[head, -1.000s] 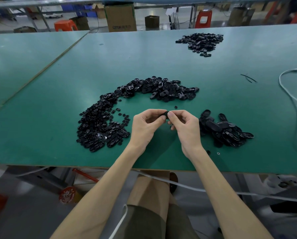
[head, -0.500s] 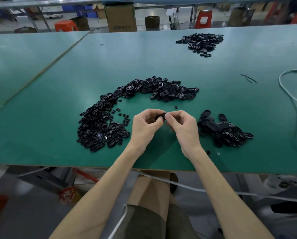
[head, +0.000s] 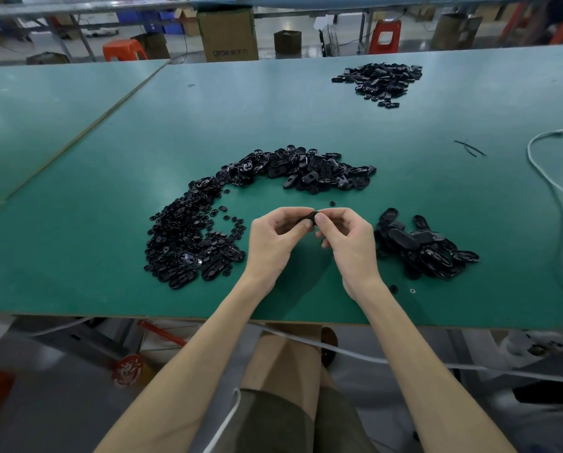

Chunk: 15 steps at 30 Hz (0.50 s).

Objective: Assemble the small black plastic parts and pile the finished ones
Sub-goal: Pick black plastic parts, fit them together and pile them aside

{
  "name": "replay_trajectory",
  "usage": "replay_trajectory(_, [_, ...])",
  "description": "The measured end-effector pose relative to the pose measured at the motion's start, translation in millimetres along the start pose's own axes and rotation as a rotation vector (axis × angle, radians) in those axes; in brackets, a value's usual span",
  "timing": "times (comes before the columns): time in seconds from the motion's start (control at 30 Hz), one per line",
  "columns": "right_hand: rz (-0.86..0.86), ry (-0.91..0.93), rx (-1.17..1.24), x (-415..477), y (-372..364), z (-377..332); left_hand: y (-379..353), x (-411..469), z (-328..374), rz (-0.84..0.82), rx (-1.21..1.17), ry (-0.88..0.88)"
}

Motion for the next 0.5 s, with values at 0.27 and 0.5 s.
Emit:
replay_trajectory(0.27, [0.012, -0.002, -0.039, -1.3, -0.3, 0.0, 0.4, -1.0, 1.6, 0.023, 0.024, 0.013])
replay_trajectory(0.5, [0.020, -0.005, -0.050, -1.9, -1.7, -1.3, 0.7, 0.1, 7.0, 0.066, 0.097, -0.041])
Point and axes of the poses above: each hand's wrist, its own x-axis towards the middle knuckle, its own y-axis out of the back of the hand, z = x × y, the point moved 4 cm from there along x, towards the middle knuckle, and after that the axes turned 14 degrees about -y, right-handed, at the moved point
